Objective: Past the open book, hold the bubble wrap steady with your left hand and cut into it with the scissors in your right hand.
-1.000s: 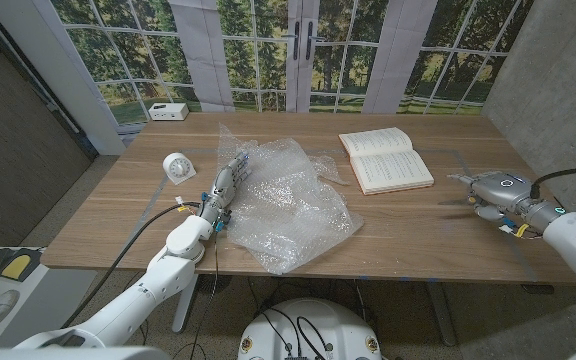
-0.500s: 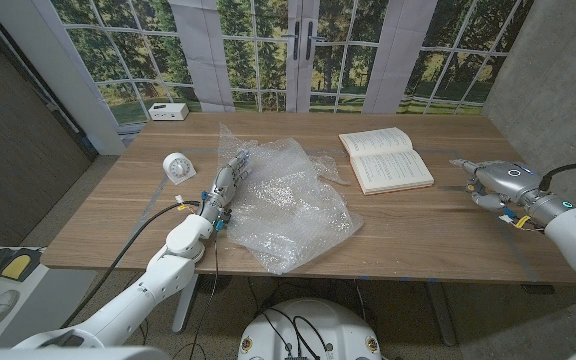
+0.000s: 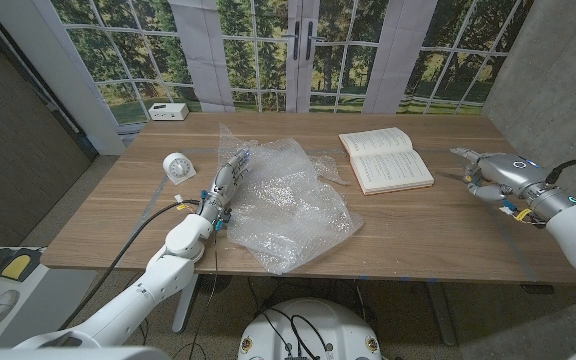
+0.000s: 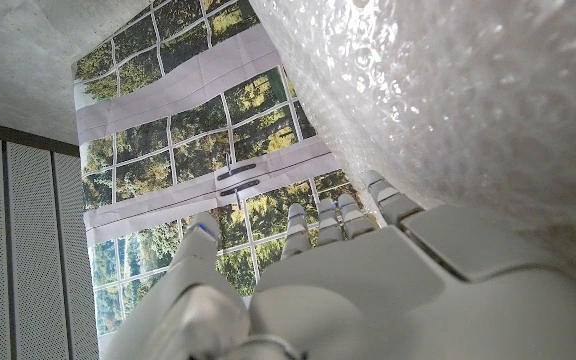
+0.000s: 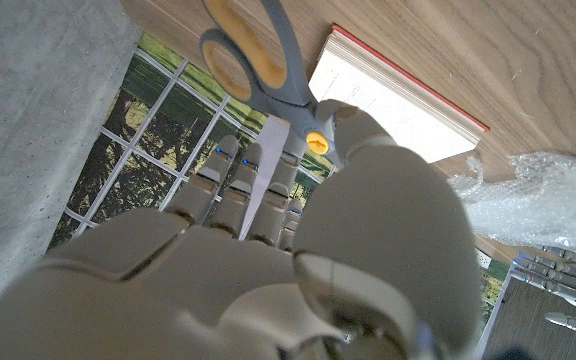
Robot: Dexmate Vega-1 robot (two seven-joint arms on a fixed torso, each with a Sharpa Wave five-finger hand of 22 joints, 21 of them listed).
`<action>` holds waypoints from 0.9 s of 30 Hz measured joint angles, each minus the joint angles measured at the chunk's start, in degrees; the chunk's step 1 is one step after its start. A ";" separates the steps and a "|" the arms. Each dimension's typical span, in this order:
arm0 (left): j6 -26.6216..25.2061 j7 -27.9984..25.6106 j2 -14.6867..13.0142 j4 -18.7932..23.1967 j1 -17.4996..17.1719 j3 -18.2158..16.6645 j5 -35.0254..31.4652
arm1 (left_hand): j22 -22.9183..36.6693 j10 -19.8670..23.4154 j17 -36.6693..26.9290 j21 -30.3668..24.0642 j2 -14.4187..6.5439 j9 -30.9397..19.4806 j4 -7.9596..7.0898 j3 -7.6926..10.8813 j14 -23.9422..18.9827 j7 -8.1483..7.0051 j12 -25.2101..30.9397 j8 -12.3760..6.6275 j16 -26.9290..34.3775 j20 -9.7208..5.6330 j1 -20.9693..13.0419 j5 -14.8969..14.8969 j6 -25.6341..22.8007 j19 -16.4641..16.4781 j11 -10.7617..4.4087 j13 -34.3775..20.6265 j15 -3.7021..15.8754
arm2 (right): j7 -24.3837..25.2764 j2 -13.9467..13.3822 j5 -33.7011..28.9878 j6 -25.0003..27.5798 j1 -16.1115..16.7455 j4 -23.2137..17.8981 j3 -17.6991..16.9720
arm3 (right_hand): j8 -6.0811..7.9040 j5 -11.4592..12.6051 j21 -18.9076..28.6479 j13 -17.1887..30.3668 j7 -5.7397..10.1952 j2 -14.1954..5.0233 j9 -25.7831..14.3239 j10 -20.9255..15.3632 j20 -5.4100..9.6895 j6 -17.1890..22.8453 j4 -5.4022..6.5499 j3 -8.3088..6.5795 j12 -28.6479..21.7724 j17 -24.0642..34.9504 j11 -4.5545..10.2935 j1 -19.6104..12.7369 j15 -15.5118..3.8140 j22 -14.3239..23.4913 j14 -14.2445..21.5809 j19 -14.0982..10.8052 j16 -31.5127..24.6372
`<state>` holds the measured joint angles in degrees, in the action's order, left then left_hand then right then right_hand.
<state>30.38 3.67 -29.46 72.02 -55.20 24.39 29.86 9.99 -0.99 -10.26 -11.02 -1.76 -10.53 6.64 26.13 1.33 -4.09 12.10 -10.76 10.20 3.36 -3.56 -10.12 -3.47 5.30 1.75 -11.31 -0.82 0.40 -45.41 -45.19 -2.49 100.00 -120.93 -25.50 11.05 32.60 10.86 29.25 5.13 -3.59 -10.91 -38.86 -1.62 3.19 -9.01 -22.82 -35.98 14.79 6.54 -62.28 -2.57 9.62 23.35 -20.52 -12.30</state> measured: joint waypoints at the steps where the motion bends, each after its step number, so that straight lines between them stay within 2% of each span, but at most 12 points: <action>1: 0.02 0.00 -0.05 0.11 -0.06 -0.03 -0.02 | 0.00 0.00 0.00 0.00 0.00 0.00 0.00 0.00 0.00 0.00 0.00 0.00 0.00 0.00 0.00 0.00 0.00 0.00 0.00 0.00 0.00 | 0.00 0.20 0.32 -0.16 -0.05 -0.13 -0.06 | 0.00 0.00 0.00 0.00 0.00 0.00 0.00 -0.09 0.19 0.00 0.00 0.00 0.00 0.00 -0.09 0.00 0.00 0.00 0.00 -0.19 0.00; 16: 0.17 -0.32 -1.06 2.39 -1.29 -0.57 -0.11 | 0.00 0.00 0.14 0.00 0.00 0.00 0.00 0.00 0.00 0.00 0.00 0.00 0.00 0.00 0.00 0.00 0.00 0.00 0.00 0.00 0.00 | 0.86 4.94 5.74 -2.80 -1.45 -3.12 -0.66 | 0.00 -0.06 0.00 0.00 -0.31 0.66 -0.01 -0.39 0.07 0.30 0.35 0.43 -0.69 0.27 -0.39 0.66 -0.08 0.00 0.51 -0.49 -0.22; 27: 0.71 -0.60 -1.91 4.79 -2.14 -1.17 -0.35 | 0.00 0.00 0.13 0.00 0.00 0.00 0.00 0.00 0.00 0.00 0.00 0.00 0.00 0.00 0.00 0.00 0.00 0.00 0.00 0.00 0.00 | 1.36 9.09 15.21 -5.03 -3.43 -4.24 -0.20 | 0.00 -0.50 0.00 0.00 -0.30 0.62 -0.01 -0.60 -0.03 0.31 0.65 1.09 -1.68 0.53 -0.60 0.69 0.22 0.00 0.82 -0.58 -0.44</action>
<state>31.10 3.07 -31.37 76.81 -57.33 23.22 29.51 9.99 -0.99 -10.13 -11.02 -1.76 -10.53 6.64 26.13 1.33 -4.10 12.10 -10.76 10.20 3.36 -3.56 -10.12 -3.47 5.30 1.75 -11.31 -0.82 1.76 -36.32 -29.98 -7.53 96.57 -125.17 -25.71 11.05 32.10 10.86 29.26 4.83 -2.96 -10.92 -39.47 -1.65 3.50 -8.37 -21.74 -37.66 15.32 5.94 -61.59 -2.35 9.62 24.17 -21.10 -12.74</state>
